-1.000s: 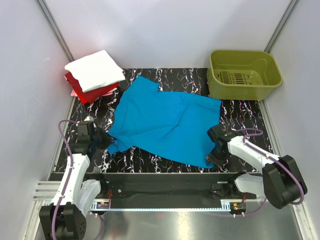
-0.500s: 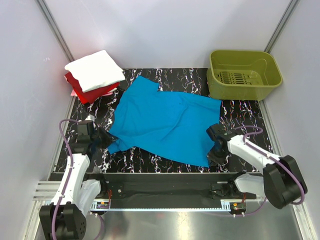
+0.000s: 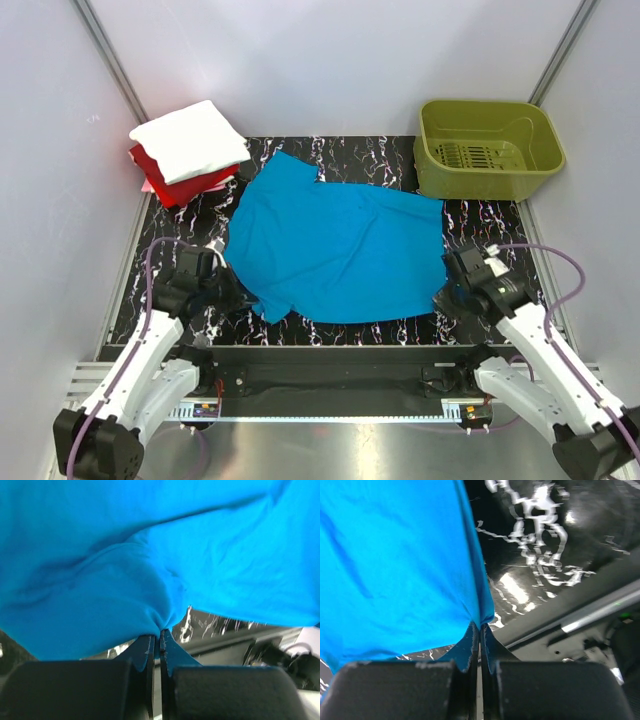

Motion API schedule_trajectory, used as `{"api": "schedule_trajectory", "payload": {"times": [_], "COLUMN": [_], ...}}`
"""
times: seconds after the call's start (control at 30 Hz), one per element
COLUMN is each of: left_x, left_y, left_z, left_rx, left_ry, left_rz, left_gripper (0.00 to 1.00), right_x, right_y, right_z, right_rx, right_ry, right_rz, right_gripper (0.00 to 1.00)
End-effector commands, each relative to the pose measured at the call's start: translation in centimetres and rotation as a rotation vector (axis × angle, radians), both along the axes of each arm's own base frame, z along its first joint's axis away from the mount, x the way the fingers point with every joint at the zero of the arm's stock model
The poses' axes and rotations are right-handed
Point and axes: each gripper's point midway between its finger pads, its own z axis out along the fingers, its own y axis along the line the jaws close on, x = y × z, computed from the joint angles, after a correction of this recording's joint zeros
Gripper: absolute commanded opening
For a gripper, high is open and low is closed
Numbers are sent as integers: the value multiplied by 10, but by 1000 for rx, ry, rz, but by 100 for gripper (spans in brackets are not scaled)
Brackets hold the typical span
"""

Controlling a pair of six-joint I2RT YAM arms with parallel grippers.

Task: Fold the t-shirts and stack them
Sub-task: Flatten the tshirt out, then fold the tshirt

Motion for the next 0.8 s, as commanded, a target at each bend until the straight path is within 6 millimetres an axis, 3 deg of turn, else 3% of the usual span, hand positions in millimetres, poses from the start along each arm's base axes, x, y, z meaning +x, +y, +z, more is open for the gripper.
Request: {"api": "schedule_trajectory", "payload": {"times": [0.0,0.13,0.3,0.4,0.57,0.7,0.77], "left_x": [-18,-47,-61,-64,-47,-17,-5], "left_y": [1,7,9,9,2,-4,-7], "left_z": [11,5,9,14,27,49,50], "left_rx": [34,70,83,85,83,102,110], "left_ry": [10,78,102,108,105,54,73], "left_rz": [-47,-109,-149,-176,-225,-257,-277], "left_gripper": [0,0,0,0,0,0,0], "right_x": [-16,-23,-28,-20,2,20,28], "right_y": [-27,-39,-51,-49,-27,-18,-15], "right_z": [11,22,30,35,31,34,33], "right_rx": [-58,-65,-92,-97,-86,-86,-100], "right_ry": [-28,-72,-104,-134,-106,-125,-114], "right_rz": [-108,-158,-190,-162,-70,-29,-7], "right_gripper": [0,0,0,0,0,0,0]}}
